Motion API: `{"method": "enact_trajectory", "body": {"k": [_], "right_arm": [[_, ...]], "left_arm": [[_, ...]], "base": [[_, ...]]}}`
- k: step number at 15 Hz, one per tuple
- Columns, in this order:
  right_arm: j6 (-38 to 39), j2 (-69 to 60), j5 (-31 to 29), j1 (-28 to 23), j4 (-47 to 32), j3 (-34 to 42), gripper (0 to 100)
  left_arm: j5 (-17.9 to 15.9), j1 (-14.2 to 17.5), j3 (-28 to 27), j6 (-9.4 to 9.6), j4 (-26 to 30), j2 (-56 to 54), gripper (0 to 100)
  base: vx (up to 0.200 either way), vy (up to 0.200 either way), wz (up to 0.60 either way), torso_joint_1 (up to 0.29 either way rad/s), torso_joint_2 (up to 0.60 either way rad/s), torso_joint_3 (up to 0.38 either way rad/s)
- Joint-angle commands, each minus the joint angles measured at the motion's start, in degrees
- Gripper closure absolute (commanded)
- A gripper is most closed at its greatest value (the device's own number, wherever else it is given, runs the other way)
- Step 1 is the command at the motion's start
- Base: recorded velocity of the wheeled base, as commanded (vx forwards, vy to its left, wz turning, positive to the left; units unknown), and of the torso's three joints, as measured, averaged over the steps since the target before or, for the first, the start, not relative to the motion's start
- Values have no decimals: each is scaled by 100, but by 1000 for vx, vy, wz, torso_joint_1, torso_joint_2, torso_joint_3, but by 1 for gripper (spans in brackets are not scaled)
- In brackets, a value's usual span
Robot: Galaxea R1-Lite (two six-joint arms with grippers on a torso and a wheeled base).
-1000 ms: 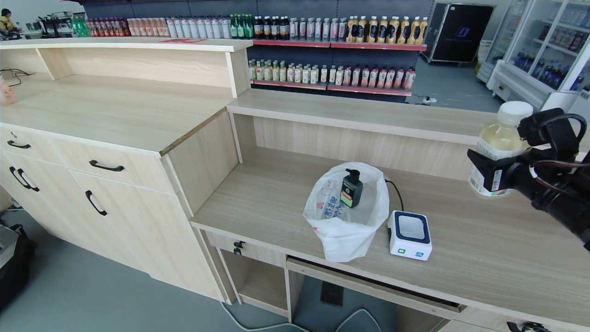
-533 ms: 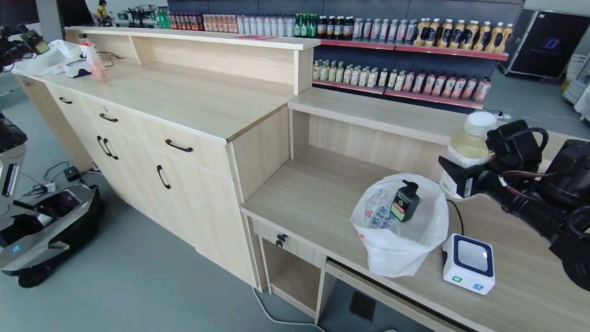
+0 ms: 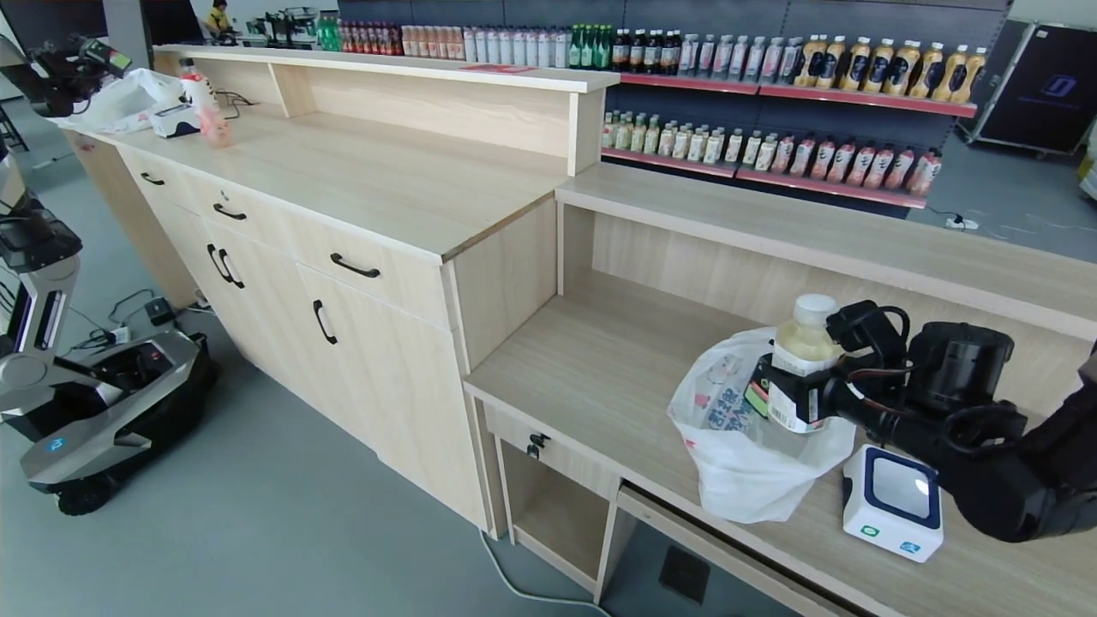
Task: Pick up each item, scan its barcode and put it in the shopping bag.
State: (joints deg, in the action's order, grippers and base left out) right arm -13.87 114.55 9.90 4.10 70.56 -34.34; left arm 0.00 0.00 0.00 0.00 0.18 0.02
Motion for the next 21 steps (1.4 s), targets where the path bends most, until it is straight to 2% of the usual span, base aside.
{"method": "enact_trajectory", "body": {"k": [1,6,9,11,21], "right_arm": [[7,665,188,-58,54,-328,100],[7,1271,267,-76,476,-530,100],[7,1649,909,-76,705,-758,100],[-19,1904,1049,-76,802,-996,100],[-45,2704,1049,-84,1215,-1189,100]], "left_arm": [[0,0,0,9,-1,-2,0],[0,0,0,0,-1,-2,0],[0,0,0,0,-1,-2,0],[0,0,0,0,-1,-2,0],[0,0,0,0,-1,-2,0]], "base": [[0,0,0,0,0,0],[0,0,0,0,0,0],[0,0,0,0,0,0],[0,0,0,0,0,0],[0,0,0,0,0,0]]}}
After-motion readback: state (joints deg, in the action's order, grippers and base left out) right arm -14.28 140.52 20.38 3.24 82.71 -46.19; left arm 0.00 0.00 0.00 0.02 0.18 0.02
